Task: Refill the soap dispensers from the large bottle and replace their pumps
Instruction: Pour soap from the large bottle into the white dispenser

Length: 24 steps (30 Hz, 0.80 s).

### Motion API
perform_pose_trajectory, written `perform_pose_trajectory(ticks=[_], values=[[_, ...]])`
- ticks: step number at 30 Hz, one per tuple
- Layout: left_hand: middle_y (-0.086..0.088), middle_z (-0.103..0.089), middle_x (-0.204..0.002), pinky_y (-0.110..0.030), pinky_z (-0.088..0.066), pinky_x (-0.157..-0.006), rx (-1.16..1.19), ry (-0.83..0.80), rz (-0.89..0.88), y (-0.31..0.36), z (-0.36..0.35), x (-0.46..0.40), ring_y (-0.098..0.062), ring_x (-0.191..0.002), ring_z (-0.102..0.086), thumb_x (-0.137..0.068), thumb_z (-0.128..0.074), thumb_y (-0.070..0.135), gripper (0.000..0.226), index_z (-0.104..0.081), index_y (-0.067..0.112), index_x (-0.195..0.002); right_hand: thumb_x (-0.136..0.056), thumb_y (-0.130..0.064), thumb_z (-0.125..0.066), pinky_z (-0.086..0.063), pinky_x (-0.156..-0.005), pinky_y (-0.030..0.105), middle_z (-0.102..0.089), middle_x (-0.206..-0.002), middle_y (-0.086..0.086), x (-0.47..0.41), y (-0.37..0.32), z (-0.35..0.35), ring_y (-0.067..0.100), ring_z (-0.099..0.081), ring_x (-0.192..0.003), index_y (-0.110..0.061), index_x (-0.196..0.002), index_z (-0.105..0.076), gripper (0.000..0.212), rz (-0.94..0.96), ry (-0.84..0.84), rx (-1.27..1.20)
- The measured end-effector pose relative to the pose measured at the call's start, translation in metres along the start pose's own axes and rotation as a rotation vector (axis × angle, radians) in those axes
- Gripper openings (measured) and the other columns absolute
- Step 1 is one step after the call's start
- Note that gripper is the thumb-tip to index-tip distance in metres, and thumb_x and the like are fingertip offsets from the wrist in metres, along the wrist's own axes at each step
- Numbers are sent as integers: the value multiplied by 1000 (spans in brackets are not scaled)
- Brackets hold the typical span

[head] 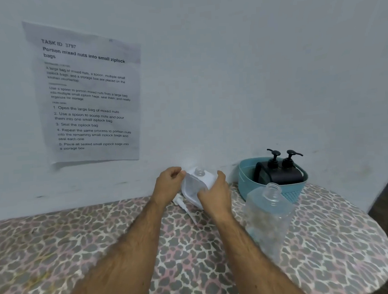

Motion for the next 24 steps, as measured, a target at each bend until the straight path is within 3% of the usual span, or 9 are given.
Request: perform_pose_trajectory(ticks=[3,6,11,14,19,24], values=[[-6,-61,-133,-25,-41,-101,8,-45,10,-5,-8,1,-13,-112,-55,-98,-58,28,40,-58,8,-133,-86,-11,-58,-47,-79,32,-56,-124,8,-4,11,-9,25,-56,-109,-18,-138,-37,56,-6,-17,17],[-5,-61,-133,-29,-42,-105,15,-55,15,-8,-7,5,-13,-114,-56,-98,-57,31,42,-57,9,-134,-88,-4,-51,-42,-77,29,-57,-119,8,-5,14,-9,24,-55,-105,-19,-133,-43,48,10,12,14],[-5,-62,-131,-26,-41,-101,2,-26,-8,0,6,20,-12,-110,-55,-97,-59,30,41,-59,7,-132,-81,6,-47,-41,-80,26,-56,-120,7,3,5,-1,24,-55,-109,-16,-134,-45,57,66,4,-21],[-5,-63,-128,-31,-45,-102,20,8,-39,7,20,35,-12,-108,-57,-96,-61,29,40,-61,8,-129,-82,4,-48,-42,-82,26,-56,-123,8,14,-5,5,23,-54,-108,-15,-139,-42,60,101,-15,-18],[3,-66,-113,-18,-49,-82,75,32,-90,15,44,68,-12,-102,-64,-89,-71,27,41,-63,10,-125,-82,0,-53,-52,-88,37,-57,-124,9,39,-19,16,24,-57,-106,-12,-140,-41,61,159,-56,-50],[3,-66,-118,-32,-54,-91,136,9,-99,10,63,106,-15,-109,-64,-79,-81,21,55,-59,14,-130,-85,0,-54,-56,-86,38,-60,-122,5,73,-26,24,21,-61,-103,-15,-137,-46,54,210,-183,-165]])
Point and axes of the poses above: each hand's wrist, its own x-axis away from the middle knuckle, its own z-axis out of the back of the hand, y = z × x, the point moved 5 cm from there along -x, towards the middle knuckle
